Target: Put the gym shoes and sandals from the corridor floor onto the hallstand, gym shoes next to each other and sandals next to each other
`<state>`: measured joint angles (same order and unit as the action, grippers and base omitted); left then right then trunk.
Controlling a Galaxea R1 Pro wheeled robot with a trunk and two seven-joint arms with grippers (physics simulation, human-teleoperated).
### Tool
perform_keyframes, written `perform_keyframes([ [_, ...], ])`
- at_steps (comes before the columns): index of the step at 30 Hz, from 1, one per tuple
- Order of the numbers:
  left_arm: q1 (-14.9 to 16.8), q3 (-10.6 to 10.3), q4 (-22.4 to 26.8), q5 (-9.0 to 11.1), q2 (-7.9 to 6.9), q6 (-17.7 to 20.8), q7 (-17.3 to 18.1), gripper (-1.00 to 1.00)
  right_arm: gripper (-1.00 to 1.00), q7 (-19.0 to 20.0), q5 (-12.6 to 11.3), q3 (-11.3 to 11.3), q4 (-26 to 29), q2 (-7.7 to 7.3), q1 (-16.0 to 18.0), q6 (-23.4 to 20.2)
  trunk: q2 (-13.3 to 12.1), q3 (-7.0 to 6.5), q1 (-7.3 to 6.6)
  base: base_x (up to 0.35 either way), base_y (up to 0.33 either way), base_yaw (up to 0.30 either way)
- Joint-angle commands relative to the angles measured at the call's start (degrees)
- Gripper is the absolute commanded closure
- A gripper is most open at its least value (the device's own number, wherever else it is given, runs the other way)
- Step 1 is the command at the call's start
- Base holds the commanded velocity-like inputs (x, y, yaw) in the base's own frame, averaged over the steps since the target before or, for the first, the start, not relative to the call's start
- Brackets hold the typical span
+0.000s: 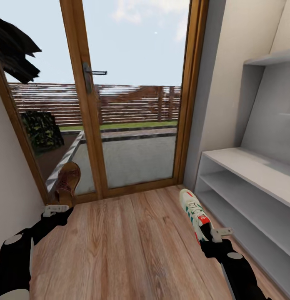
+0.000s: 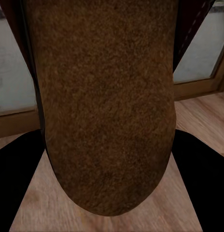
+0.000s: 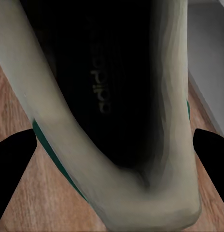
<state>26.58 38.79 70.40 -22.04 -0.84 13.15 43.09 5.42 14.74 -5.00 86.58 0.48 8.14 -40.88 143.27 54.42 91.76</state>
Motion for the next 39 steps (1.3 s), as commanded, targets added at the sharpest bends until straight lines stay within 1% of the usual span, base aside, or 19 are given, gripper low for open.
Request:
perform_keyframes([
  [1,0.05,0.11,0.09,-0.1,0.02,0.39,0.4,1.0,1.0,0.56,0.6,-0.1,0.08,0.05,0.04,-0.25,0.02,-0.02,0.02,0.244,0.068,-0.181],
  [8,0.05,0.14,0.09,-0.1,-0.02,0.38,0.41,1.0,1.0,0.56,0.63,-0.1,0.08,0.05,0.04,-0.25,0.02,-0.53,0.02,0.092,0.018,-0.182],
  [25,0.05,0.1,0.09,-0.02,-0.01,0.43,0.41,1.0,1.0,0.56,0.58,-0.08,0.08,0.05,0.04,-0.25,0.02,-1.79,0.02,0.004,0.006,-0.182],
  [32,0.05,0.12,0.09,-0.02,0.0,0.45,0.41,1.0,1.0,0.56,0.58,-0.1,0.08,0.06,0.04,-0.25,0.02,-2.3,0.02,0.035,0.207,-0.208],
  [39,0.05,0.13,0.09,-0.02,0.01,0.4,0.41,1.0,1.0,0.56,0.56,-0.1,0.08,0.07,0.04,-0.25,0.02,-2.79,0.02,0.009,0.051,-0.226],
])
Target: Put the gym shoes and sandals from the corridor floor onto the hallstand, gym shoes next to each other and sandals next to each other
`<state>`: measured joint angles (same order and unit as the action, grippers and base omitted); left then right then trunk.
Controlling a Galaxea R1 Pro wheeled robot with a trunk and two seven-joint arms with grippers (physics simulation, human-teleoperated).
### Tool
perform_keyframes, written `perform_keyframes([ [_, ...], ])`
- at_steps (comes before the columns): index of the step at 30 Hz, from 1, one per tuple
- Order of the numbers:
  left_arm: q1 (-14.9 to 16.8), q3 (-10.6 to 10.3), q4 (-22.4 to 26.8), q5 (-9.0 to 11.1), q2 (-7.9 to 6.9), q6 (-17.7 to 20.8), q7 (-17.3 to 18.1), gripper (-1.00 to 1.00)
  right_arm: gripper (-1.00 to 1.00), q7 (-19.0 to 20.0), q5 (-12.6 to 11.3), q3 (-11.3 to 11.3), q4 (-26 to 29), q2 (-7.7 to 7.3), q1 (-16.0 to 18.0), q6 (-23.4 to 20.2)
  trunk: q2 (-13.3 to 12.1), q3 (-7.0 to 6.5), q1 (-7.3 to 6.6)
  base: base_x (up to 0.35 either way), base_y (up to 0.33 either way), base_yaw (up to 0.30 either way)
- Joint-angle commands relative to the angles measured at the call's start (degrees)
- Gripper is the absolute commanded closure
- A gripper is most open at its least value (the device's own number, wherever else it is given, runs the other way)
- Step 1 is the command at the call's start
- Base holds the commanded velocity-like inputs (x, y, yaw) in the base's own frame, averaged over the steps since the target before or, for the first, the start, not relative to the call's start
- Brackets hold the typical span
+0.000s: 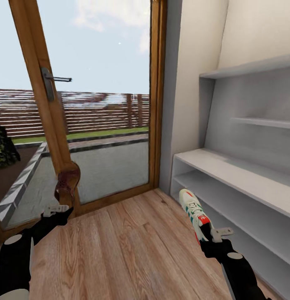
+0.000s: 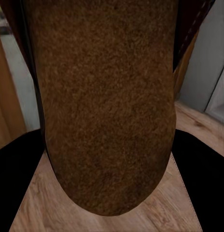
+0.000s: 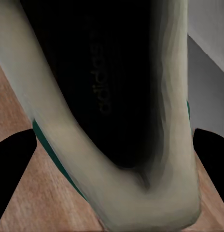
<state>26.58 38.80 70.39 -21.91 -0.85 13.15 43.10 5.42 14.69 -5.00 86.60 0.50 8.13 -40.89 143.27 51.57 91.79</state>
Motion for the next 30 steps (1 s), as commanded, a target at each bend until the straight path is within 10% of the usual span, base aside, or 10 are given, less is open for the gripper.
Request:
perform_keyframes([
  [1,0.05,0.12,0.09,-0.15,0.02,0.4,0.4,1.0,1.0,0.56,0.6,-0.1,0.06,0.05,0.05,-0.24,0.03,0.01,-0.01,0.002,0.01,-0.248],
  [30,0.05,0.07,0.09,-0.15,0.04,0.41,0.4,1.0,1.0,0.56,0.61,-0.1,0.06,0.03,0.05,-0.24,0.03,-0.09,-0.01,0.07,0.071,-0.296],
])
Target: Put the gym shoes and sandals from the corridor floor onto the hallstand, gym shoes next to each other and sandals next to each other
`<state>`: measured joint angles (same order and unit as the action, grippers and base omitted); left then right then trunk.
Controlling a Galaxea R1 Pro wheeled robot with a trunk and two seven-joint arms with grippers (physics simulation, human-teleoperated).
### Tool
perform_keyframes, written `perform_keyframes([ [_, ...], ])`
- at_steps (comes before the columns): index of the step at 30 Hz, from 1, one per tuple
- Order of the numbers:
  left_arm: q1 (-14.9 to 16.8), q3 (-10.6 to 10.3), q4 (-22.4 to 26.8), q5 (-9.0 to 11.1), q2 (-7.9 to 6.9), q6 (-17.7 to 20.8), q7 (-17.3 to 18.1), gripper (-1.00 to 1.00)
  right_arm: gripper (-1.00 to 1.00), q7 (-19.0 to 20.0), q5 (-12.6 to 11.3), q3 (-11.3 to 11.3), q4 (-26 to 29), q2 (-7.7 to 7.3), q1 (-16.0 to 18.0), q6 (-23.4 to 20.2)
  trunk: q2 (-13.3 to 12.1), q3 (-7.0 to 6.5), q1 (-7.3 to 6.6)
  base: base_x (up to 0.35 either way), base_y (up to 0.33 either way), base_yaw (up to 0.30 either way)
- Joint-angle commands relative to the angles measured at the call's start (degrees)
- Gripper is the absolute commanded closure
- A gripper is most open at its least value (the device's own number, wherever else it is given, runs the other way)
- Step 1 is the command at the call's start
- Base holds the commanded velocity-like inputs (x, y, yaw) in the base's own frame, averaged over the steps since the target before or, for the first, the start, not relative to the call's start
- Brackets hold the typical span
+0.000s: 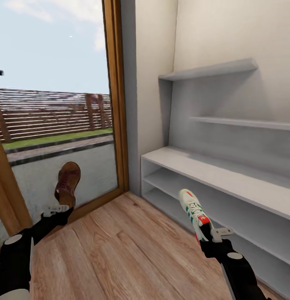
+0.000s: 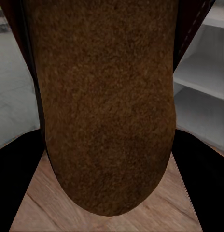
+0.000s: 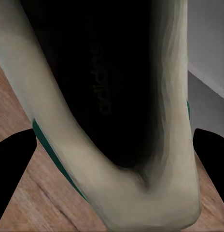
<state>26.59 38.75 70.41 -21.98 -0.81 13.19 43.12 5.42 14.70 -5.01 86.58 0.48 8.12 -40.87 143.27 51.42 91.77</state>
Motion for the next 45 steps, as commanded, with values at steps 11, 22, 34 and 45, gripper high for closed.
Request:
perform_keyframes([
  [11,0.04,0.1,0.08,-0.08,0.01,0.4,0.39,1.0,1.0,0.56,0.59,-0.09,0.07,0.05,0.06,-0.27,0.03,0.06,0.01,0.19,0.266,-0.3],
  [22,0.04,0.1,0.08,-0.11,0.0,0.43,0.39,1.0,1.0,0.56,0.62,-0.09,0.08,0.05,0.06,-0.27,0.03,0.06,0.01,0.064,0.301,-0.3],
  [34,0.04,0.1,0.08,-0.08,0.0,0.43,0.39,1.0,1.0,0.56,0.6,-0.09,0.08,0.05,0.06,-0.27,0.03,0.06,0.01,0.0,0.309,-0.3],
  [45,0.04,0.1,0.08,-0.08,0.0,0.43,0.39,1.0,1.0,0.56,0.6,-0.09,0.06,0.05,0.09,-0.28,0.03,0.06,0.01,0.011,0.29,-0.3],
])
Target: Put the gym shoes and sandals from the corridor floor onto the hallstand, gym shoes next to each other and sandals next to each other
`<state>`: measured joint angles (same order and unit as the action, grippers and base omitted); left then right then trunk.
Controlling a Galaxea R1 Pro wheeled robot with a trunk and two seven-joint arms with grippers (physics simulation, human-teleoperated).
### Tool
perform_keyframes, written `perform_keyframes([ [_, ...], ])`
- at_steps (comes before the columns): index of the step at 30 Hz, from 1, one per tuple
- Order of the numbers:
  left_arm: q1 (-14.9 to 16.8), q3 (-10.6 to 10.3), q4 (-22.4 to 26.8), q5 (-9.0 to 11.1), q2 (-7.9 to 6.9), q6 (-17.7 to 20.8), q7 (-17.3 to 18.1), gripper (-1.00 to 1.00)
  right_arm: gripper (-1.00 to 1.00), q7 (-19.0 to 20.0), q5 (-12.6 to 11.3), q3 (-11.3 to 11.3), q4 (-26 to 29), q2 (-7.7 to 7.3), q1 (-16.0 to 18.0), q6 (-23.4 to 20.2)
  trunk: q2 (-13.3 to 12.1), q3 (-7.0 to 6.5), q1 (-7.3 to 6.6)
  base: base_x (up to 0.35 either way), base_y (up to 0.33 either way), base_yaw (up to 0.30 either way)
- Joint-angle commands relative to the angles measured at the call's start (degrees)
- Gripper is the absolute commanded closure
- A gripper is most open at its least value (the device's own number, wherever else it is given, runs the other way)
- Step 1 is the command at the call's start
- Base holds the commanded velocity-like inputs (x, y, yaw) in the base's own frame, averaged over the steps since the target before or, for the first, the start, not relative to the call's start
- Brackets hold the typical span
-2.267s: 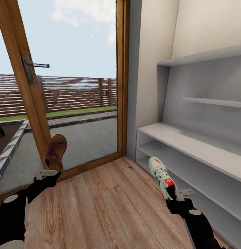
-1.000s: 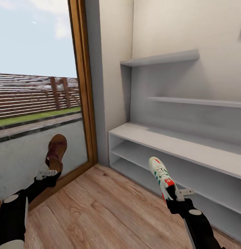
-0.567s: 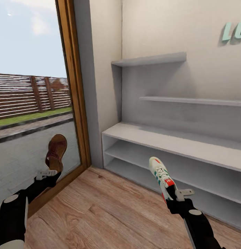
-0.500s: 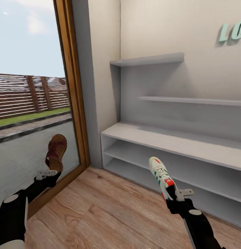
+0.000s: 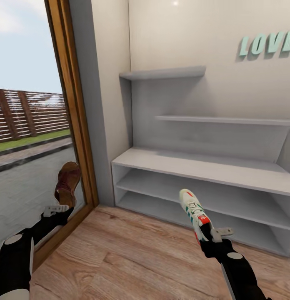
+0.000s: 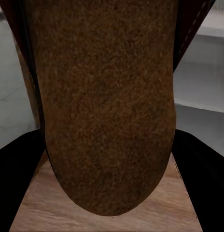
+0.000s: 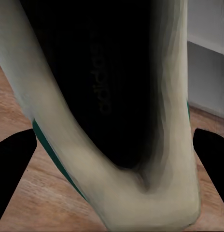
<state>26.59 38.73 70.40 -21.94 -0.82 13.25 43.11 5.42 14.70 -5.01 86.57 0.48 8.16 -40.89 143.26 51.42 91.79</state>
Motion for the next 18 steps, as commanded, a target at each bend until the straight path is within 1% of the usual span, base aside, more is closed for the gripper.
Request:
perform_keyframes([
  [1,0.04,0.12,0.09,-0.12,0.01,0.38,0.39,1.0,1.0,0.56,0.62,-0.09,0.07,0.05,0.05,-0.26,0.03,0.06,-0.01,0.017,0.103,-0.3],
  [6,0.04,0.12,0.09,-0.12,0.36,0.37,0.39,1.0,1.0,0.56,0.6,-0.09,0.09,0.06,0.02,-0.24,0.03,0.06,-0.01,0.003,0.018,-0.3],
  [7,0.04,0.12,0.09,-0.12,0.76,0.38,0.39,1.0,1.0,0.56,0.59,-0.09,0.09,0.06,0.01,-0.24,0.03,0.06,-0.01,0.0,0.049,-0.3],
  [10,0.04,0.12,0.19,-0.14,1.01,0.38,0.39,1.0,1.0,0.56,0.59,-0.09,0.09,0.08,0.01,-0.24,0.03,0.06,-0.01,0.0,0.185,-0.3],
  [12,0.04,0.12,0.18,-0.13,1.05,0.38,0.39,1.0,1.0,0.53,0.61,-0.13,0.09,0.06,0.01,-0.24,0.03,0.06,-0.01,0.0,0.161,-0.3],
  [18,0.04,0.12,0.15,-0.12,1.08,0.33,0.39,1.0,1.0,0.48,0.66,-0.17,0.09,0.05,0.01,-0.24,0.03,0.06,-0.01,0.0,0.022,-0.3],
])
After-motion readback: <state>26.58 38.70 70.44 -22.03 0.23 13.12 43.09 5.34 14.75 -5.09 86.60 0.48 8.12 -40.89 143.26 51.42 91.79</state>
